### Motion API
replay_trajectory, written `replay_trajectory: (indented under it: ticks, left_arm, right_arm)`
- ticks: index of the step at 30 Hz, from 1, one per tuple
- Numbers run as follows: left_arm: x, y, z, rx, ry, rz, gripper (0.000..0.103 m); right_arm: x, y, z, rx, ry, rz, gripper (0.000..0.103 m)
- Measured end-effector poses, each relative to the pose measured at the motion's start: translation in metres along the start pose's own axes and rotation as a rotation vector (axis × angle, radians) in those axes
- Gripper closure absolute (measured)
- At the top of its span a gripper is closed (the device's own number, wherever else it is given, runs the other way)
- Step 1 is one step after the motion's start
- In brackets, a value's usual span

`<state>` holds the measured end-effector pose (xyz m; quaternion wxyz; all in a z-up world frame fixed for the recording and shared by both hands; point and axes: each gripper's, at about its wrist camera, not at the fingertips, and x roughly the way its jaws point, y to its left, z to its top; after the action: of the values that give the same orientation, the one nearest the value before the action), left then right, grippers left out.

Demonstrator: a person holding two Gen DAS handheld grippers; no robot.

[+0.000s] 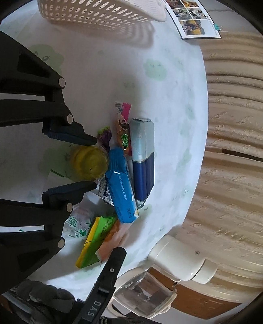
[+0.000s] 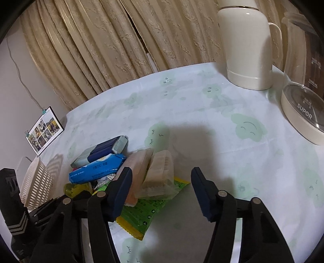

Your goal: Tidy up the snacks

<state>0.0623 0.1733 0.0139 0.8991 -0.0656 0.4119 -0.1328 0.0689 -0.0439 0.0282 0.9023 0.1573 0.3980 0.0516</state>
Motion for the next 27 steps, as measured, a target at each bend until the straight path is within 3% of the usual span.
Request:
replay_trajectory:
  ticks: [16, 19, 21, 27]
  left_arm:
    - [-0.043, 0.003, -0.002, 0.026, -0.122, 0.022, 0.069]
    - [-0.048, 0.005, -0.001, 0.025, -0.139, 0.007, 0.082]
    - [-0.053, 0.006, 0.0, 0.022, -0.154, 0.004, 0.083]
    - [-0.041, 0.006, -0.002, 0.014, -0.099, 0.004, 0.082]
  right_arm:
    - [-0.004, -0.011, 0.001, 0.06, -0.028, 0.003, 0.05]
    - [-0.002, -0.014, 0.0, 0.066, -0.021, 0.002, 0.052]
    - [0.0, -0.016, 0.0, 0.074, -0.014, 0.003, 0.052]
    - [0.003, -0.016, -0.002, 0.064, -0.012, 0.002, 0.053]
